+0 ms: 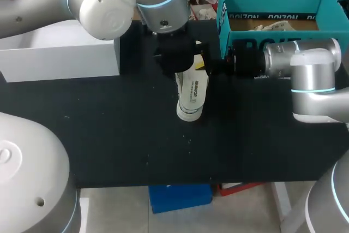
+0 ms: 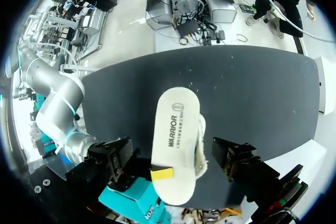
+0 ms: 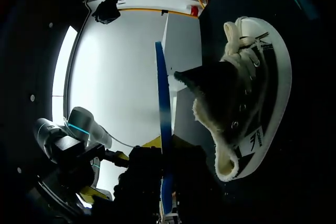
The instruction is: Take the shoe out of the shoebox, open the shoe tongue, remove and reinsert the insole, then place the shoe into the shoebox
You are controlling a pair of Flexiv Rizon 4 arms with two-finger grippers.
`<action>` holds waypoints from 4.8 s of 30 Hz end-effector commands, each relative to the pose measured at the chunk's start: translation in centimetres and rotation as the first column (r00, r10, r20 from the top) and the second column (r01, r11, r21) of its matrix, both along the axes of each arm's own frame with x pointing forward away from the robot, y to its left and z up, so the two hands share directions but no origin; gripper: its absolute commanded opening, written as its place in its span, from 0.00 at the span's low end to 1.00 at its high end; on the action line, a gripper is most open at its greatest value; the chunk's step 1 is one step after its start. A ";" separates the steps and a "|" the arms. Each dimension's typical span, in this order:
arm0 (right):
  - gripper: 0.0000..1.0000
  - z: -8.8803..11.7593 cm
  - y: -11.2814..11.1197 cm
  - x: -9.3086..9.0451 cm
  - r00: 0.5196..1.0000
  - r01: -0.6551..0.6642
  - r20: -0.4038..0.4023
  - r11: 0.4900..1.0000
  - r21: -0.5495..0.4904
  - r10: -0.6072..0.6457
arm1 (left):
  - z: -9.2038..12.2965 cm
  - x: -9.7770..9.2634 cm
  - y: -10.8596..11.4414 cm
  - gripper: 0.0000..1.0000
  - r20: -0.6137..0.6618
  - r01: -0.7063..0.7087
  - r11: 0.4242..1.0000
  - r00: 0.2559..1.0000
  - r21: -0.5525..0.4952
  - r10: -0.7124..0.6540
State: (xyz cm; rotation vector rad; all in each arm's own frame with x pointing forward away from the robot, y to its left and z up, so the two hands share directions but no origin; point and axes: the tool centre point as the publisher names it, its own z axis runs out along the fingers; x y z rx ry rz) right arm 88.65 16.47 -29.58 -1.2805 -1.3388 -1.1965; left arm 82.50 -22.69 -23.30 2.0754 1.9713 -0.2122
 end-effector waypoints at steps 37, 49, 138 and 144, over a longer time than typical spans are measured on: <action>0.00 -0.1 0.1 0.1 1.000 0.001 0.000 1.000 0.000 -0.001 | 0.1 17.4 0.7 1.00 0.048 -0.018 0.999 0.999 0.051 0.016; 0.00 -0.1 0.1 0.1 1.000 0.001 0.000 1.000 0.000 -0.001 | 0.5 16.6 -0.3 1.00 0.053 -0.018 0.999 0.998 0.043 0.016; 0.00 -0.1 0.1 0.1 1.000 0.001 0.000 1.000 0.000 -0.001 | -2.6 -1.2 3.8 1.00 0.070 0.072 0.262 0.997 -0.962 -0.016; 0.00 -0.1 0.1 0.1 1.000 0.001 0.000 1.000 0.000 -0.001 | -3.0 0.4 3.9 1.00 0.086 0.090 0.159 0.996 -0.983 -0.037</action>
